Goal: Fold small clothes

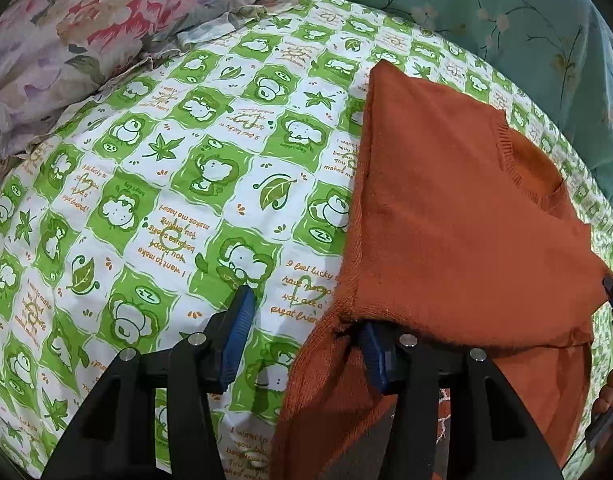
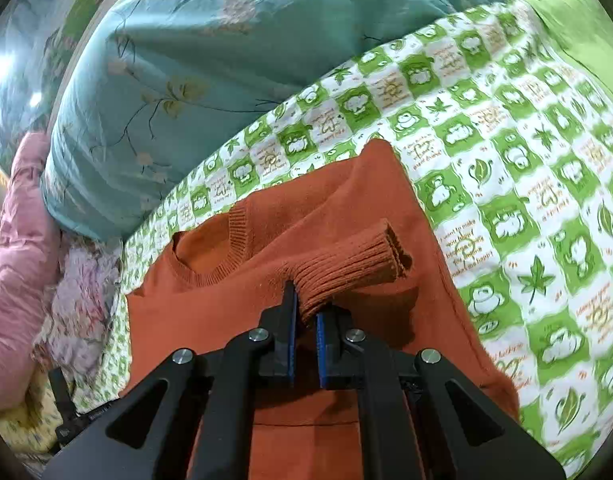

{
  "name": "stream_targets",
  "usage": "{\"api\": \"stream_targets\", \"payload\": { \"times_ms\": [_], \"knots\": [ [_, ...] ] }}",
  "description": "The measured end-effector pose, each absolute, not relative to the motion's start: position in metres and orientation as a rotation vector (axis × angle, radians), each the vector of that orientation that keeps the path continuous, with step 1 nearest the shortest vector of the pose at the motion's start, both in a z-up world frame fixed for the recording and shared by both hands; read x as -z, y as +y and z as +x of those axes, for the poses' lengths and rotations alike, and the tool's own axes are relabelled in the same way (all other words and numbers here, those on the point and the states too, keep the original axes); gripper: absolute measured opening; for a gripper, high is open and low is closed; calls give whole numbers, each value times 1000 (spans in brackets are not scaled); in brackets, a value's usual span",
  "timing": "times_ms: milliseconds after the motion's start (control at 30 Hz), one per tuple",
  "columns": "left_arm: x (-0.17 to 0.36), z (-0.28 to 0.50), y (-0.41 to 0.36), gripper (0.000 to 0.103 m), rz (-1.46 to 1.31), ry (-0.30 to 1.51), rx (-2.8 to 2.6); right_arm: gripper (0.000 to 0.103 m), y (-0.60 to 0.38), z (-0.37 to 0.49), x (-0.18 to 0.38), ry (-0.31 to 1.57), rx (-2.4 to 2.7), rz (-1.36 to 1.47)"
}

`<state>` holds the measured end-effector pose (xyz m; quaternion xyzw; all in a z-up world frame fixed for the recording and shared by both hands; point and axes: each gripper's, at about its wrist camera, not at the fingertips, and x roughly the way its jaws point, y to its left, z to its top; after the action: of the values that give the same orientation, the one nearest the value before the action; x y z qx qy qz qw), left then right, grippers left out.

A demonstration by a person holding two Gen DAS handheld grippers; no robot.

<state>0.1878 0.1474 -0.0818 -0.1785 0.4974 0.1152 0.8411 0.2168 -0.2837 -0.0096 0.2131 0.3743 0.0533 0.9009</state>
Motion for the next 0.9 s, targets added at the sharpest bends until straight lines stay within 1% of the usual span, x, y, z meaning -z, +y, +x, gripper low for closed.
{"api": "stream_targets", "payload": {
  "times_ms": [100, 167, 233, 300, 400, 467, 500, 600, 700, 800, 833, 900],
  "knots": [
    [83, 188, 148, 52, -398, 1049, -252, 9, -264, 205, -18, 650, -183, 317],
    [84, 188, 150, 51, -411, 1049, -254, 9, -257, 204, -20, 629, -184, 238],
    [84, 187, 150, 52, -413, 1050, -252, 9, -262, 214, 1, 729, -151, 252],
    [83, 186, 149, 52, -404, 1054, -251, 11, -275, 220, 28, 872, -127, 318],
    [82, 184, 151, 52, -415, 1054, -246, 21, -288, 209, 48, 976, -112, 406],
    [82, 183, 154, 52, -428, 1053, -240, 28, -294, 198, 49, 986, -96, 415],
    [82, 182, 155, 52, -429, 1053, -238, 30, -300, 194, 47, 981, -88, 430],
    [81, 181, 157, 52, -435, 1055, -239, 31, -318, 193, 34, 942, -63, 474],
    [81, 180, 156, 52, -441, 1058, -247, 32, -329, 210, 19, 905, -57, 484],
    [81, 181, 153, 52, -424, 1065, -258, 34, -321, 233, 25, 973, -73, 420],
    [81, 182, 153, 52, -418, 1068, -262, 35, -315, 241, 33, 1028, -44, 359],
    [80, 183, 150, 51, -411, 1072, -267, 36, -306, 250, 48, 1110, -15, 304]
  ]
}}
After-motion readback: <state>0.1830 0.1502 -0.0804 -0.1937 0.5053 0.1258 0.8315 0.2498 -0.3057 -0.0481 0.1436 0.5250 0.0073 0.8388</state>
